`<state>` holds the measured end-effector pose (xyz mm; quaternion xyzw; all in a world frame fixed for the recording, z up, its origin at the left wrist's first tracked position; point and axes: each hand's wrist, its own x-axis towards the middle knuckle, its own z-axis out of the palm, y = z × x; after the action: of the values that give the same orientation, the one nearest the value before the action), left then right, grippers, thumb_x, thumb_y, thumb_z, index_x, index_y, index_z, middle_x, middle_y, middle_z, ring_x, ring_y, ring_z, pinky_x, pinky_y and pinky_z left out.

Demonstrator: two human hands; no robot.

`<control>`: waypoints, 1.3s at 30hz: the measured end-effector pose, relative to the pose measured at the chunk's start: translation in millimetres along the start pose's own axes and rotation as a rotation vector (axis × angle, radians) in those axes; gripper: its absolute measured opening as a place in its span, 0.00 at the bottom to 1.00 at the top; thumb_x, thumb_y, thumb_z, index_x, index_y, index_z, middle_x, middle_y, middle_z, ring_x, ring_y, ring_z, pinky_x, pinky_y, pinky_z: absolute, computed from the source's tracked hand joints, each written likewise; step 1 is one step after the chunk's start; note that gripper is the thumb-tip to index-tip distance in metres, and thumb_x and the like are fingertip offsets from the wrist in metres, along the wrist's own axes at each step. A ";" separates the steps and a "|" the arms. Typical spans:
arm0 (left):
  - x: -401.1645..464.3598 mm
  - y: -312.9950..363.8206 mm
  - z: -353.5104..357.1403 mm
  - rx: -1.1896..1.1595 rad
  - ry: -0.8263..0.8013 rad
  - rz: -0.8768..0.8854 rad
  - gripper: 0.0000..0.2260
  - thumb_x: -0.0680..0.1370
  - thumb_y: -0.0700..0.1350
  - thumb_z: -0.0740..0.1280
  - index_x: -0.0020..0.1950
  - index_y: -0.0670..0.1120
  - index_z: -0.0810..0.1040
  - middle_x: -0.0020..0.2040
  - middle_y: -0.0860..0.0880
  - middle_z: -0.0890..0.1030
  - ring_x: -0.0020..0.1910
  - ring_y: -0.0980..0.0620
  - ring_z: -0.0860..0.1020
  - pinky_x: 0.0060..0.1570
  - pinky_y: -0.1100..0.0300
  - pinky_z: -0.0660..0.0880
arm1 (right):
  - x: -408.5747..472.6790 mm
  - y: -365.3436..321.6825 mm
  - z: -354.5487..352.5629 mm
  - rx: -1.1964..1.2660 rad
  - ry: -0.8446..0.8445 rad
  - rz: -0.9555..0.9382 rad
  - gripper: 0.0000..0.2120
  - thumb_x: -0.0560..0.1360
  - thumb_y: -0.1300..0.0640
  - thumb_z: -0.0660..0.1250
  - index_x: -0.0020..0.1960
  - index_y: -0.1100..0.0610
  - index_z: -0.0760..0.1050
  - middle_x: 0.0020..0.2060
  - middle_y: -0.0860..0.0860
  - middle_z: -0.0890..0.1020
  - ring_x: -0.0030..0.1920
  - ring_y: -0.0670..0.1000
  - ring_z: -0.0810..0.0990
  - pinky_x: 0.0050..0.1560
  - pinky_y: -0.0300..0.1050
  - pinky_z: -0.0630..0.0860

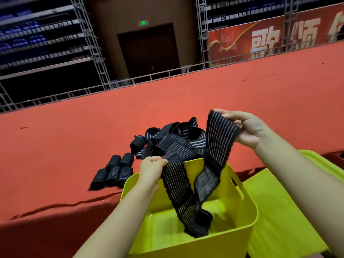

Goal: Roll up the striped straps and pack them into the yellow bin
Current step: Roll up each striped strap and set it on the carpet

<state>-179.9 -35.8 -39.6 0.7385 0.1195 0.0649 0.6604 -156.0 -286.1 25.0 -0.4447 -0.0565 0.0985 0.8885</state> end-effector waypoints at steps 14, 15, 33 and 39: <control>-55.2 13.8 6.8 -0.095 -0.056 0.286 0.17 0.74 0.35 0.71 0.59 0.51 0.75 0.41 0.51 0.86 0.41 0.57 0.83 0.41 0.64 0.77 | -61.2 56.5 41.7 -0.787 -0.197 -0.243 0.12 0.64 0.65 0.77 0.41 0.51 0.80 0.38 0.45 0.82 0.40 0.43 0.79 0.44 0.37 0.73; -60.7 13.3 7.3 -0.108 -0.057 0.291 0.15 0.74 0.35 0.71 0.58 0.48 0.77 0.41 0.51 0.86 0.42 0.56 0.84 0.43 0.63 0.78 | -64.6 62.3 40.4 -0.780 -0.160 -0.278 0.11 0.63 0.63 0.78 0.39 0.50 0.80 0.37 0.45 0.82 0.39 0.43 0.79 0.42 0.35 0.72; -100.0 0.4 20.7 -0.494 -0.082 0.345 0.14 0.77 0.29 0.63 0.46 0.46 0.80 0.42 0.49 0.85 0.43 0.55 0.82 0.38 0.66 0.77 | -81.6 91.7 52.6 -0.317 0.022 -0.352 0.15 0.58 0.59 0.74 0.43 0.53 0.77 0.38 0.49 0.82 0.39 0.47 0.81 0.40 0.37 0.78; -105.9 1.6 21.5 -0.540 -0.083 0.359 0.14 0.76 0.28 0.62 0.45 0.45 0.79 0.39 0.51 0.85 0.39 0.58 0.82 0.35 0.68 0.76 | -80.3 93.9 48.8 -0.426 0.029 -0.421 0.13 0.61 0.58 0.76 0.41 0.45 0.78 0.40 0.48 0.83 0.42 0.47 0.81 0.44 0.40 0.78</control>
<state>-276.3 -84.4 -34.0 0.5480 -0.0609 0.1796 0.8147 -255.2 -211.2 -22.0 -0.6011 -0.1543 -0.1081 0.7766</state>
